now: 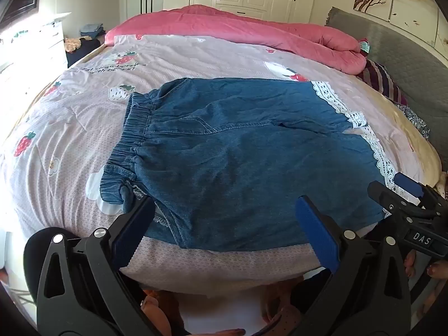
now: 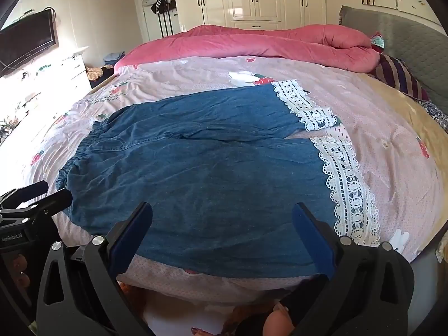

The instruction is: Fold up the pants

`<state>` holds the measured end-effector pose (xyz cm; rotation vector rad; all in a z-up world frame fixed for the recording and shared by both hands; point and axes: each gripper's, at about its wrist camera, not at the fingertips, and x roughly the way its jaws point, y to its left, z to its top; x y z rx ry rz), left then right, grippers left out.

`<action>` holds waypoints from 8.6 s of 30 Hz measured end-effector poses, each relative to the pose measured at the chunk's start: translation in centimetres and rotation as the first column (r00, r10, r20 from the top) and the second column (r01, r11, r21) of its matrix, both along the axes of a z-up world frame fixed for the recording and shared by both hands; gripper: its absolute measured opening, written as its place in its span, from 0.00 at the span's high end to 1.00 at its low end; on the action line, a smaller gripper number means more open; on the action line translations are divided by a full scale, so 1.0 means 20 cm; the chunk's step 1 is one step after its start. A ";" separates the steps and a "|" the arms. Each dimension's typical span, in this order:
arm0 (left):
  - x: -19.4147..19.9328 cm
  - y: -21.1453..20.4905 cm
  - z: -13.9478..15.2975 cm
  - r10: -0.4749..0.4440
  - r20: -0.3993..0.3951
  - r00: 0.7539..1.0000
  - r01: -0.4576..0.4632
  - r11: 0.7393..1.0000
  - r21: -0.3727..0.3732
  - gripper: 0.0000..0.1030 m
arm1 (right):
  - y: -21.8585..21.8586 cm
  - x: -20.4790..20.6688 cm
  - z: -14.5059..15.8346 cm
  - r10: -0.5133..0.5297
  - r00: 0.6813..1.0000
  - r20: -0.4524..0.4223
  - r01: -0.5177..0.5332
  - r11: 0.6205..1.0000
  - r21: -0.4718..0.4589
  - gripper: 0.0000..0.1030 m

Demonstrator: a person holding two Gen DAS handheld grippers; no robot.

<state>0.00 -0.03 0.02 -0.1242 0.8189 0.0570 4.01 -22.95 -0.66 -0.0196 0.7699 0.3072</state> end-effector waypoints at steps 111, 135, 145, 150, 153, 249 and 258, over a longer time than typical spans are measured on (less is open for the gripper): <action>1.13 0.67 -0.14 -0.125 -0.082 0.989 0.132 0.988 0.077 0.17 | 0.57 0.95 -0.03 0.264 0.959 -0.102 -0.273 0.958 -0.087 0.04; 1.07 0.66 -0.06 -0.189 0.046 0.981 0.185 0.979 0.085 0.97 | 1.23 1.43 -0.14 0.594 0.793 -0.138 -0.593 0.699 -0.401 0.07; 0.95 0.70 0.00 -0.155 0.110 0.982 0.141 0.982 0.126 0.97 | 1.16 1.21 -0.02 0.677 0.728 -0.111 -0.669 0.665 -0.332 0.97; 0.84 0.69 0.08 -0.167 0.170 0.971 0.146 0.981 0.126 0.97 | 1.01 0.95 0.14 0.672 0.740 0.009 -0.647 0.716 -0.261 0.97; 0.78 0.64 0.11 -0.178 0.191 0.965 0.152 0.978 0.142 0.97 | 0.94 0.78 0.20 0.667 0.743 0.056 -0.637 0.730 -0.246 0.97; 0.18 0.44 -0.26 -0.099 -0.043 0.994 0.096 0.993 -0.067 0.69 | 0.57 0.22 -0.29 0.511 0.828 -0.228 -0.516 0.855 0.044 0.50; 0.01 0.37 -0.08 -0.065 0.089 0.994 0.066 0.998 -0.010 0.41 | 0.35 0.14 0.01 0.510 0.860 -0.027 -0.502 0.854 0.140 0.25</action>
